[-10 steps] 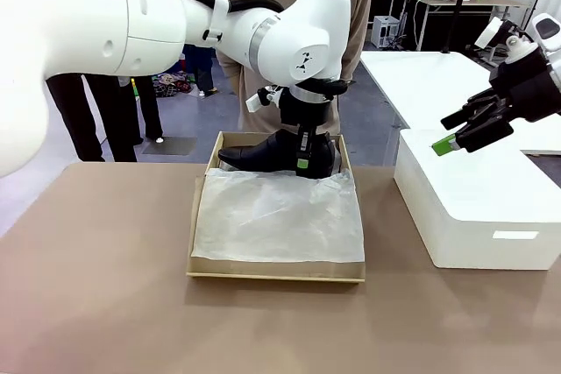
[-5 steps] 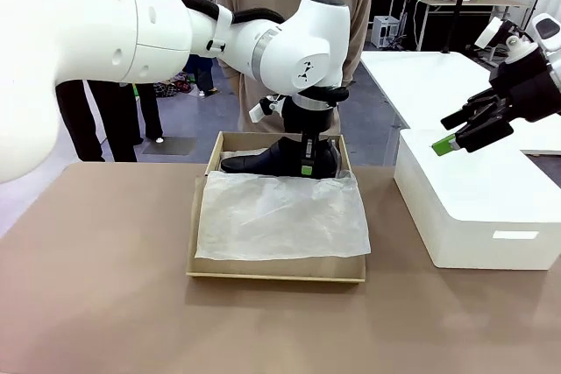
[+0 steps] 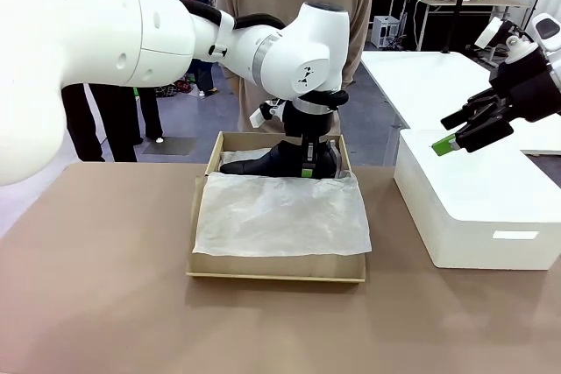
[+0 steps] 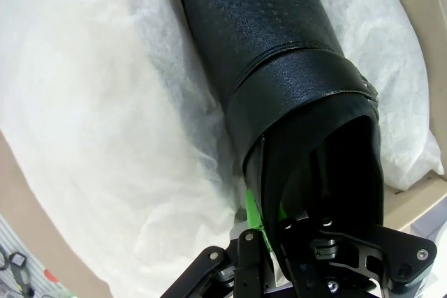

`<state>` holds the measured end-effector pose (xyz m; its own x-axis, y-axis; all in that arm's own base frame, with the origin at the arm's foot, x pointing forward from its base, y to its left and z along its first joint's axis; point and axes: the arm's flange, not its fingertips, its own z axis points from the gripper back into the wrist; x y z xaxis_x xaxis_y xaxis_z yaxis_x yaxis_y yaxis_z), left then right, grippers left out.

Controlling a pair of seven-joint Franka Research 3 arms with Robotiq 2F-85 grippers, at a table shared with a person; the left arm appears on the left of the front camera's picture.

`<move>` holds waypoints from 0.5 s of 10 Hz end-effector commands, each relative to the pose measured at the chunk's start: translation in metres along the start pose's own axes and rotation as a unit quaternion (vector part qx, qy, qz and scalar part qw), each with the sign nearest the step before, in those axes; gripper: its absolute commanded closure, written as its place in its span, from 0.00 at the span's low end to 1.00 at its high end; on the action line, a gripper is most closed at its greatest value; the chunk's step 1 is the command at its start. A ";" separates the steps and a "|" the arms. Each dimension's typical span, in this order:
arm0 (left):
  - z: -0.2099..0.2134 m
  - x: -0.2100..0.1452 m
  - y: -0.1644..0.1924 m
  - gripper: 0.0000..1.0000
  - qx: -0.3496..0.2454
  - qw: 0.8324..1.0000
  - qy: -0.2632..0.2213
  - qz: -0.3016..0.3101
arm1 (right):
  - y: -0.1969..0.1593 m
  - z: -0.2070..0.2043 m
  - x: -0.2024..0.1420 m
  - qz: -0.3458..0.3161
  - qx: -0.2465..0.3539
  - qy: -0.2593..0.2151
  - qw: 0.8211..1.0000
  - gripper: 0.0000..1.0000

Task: Pack the shoes into the box.
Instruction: Place the other shoe of the Shoes into the Shoes Box.

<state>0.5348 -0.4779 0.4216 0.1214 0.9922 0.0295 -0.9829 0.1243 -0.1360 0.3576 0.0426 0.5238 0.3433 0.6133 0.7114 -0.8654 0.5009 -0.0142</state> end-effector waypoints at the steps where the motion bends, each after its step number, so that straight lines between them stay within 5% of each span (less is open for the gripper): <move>1: 0.002 -0.001 0.002 0.86 -0.011 0.999 -0.018 0.047 | -0.004 -0.001 -0.001 0.010 0.007 -0.017 1.000 0.00; 5: 0.001 0.001 -0.001 0.07 -0.006 0.999 -0.014 0.051 | -0.004 -0.001 -0.001 0.010 0.007 -0.017 1.000 0.00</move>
<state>0.5403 -0.4740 0.4208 0.1037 0.9942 0.0274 -0.9834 0.1066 -0.1469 0.3576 0.0426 0.5238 0.3432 0.6133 0.7114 -0.8654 0.5009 -0.0143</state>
